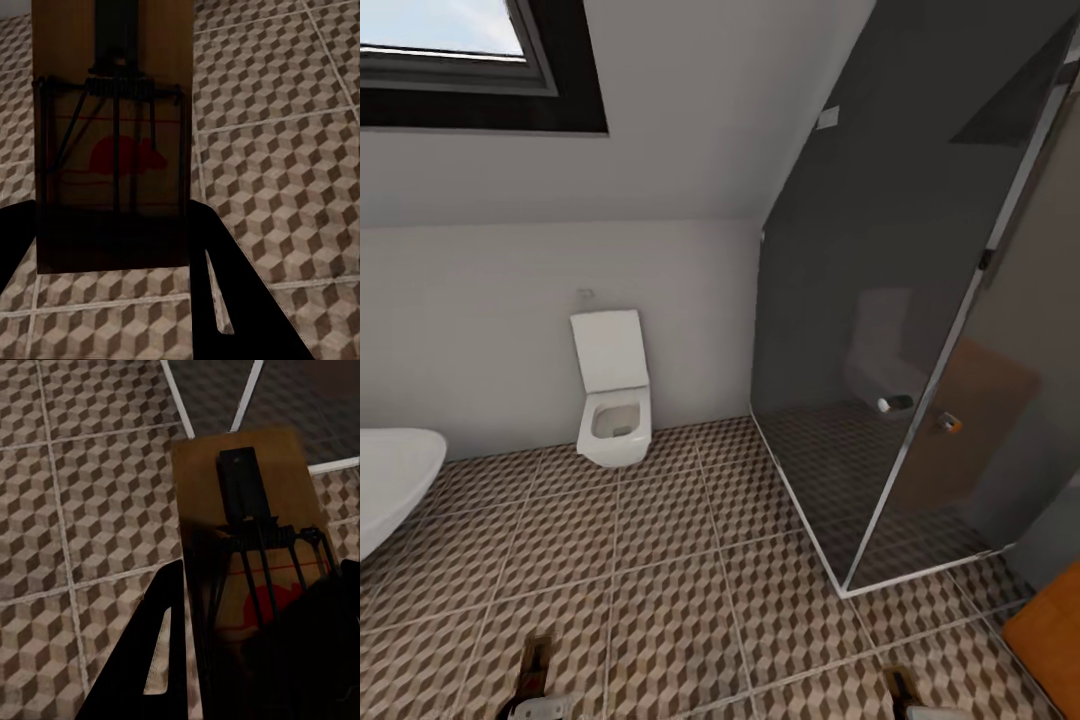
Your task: Take the four mousetraps from the cabinet in the bathroom and place them on the bathroom floor. Make sure all four end up on the same floor surface, and ensure that at least two of them are either under or directly next to the same bathroom sink.
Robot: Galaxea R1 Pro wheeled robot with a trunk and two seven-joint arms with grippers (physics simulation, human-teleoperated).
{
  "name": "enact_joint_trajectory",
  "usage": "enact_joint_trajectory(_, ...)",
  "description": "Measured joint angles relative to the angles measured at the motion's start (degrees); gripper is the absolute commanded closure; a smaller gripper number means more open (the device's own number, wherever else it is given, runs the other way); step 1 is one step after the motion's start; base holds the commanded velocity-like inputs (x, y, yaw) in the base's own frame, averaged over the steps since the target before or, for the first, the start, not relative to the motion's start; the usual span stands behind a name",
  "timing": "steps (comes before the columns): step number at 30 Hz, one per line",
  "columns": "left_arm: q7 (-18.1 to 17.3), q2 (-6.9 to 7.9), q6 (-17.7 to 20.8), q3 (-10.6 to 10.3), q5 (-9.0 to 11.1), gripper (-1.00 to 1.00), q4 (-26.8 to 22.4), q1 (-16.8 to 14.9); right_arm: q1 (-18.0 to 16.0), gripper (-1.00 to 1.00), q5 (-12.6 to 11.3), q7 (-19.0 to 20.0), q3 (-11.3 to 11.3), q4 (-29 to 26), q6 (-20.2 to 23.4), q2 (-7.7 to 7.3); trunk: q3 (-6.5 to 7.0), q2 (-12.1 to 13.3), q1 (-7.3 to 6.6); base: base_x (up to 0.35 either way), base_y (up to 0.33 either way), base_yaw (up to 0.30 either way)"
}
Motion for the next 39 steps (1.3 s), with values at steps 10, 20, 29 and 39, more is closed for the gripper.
enact_joint_trajectory(10,-0.01,-0.01,0.0,-0.01,0.01,1.0,0.02,-0.01,0.01,1.0,0.01,0.05,0.0,-0.01,0.0,-0.05,0.0,0.0,0.0,0.0,0.0,0.231)
enact_joint_trajectory(20,-0.01,-0.01,0.01,0.0,0.01,1.0,0.01,-0.01,0.01,1.0,0.03,0.09,0.0,-0.02,0.0,-0.06,0.0,0.0,0.0,0.0,0.0,0.019)
enact_joint_trajectory(29,0.0,0.0,0.0,0.0,0.02,1.0,0.02,0.0,0.0,1.0,0.02,0.09,0.0,-0.01,0.0,-0.02,0.0,0.0,0.0,0.0,0.0,0.068)
enact_joint_trajectory(39,0.0,0.0,0.0,0.0,0.01,1.0,0.0,0.0,0.0,1.0,0.05,0.09,0.0,0.0,0.0,0.0,0.0,0.0,0.0,0.0,0.0,0.241)
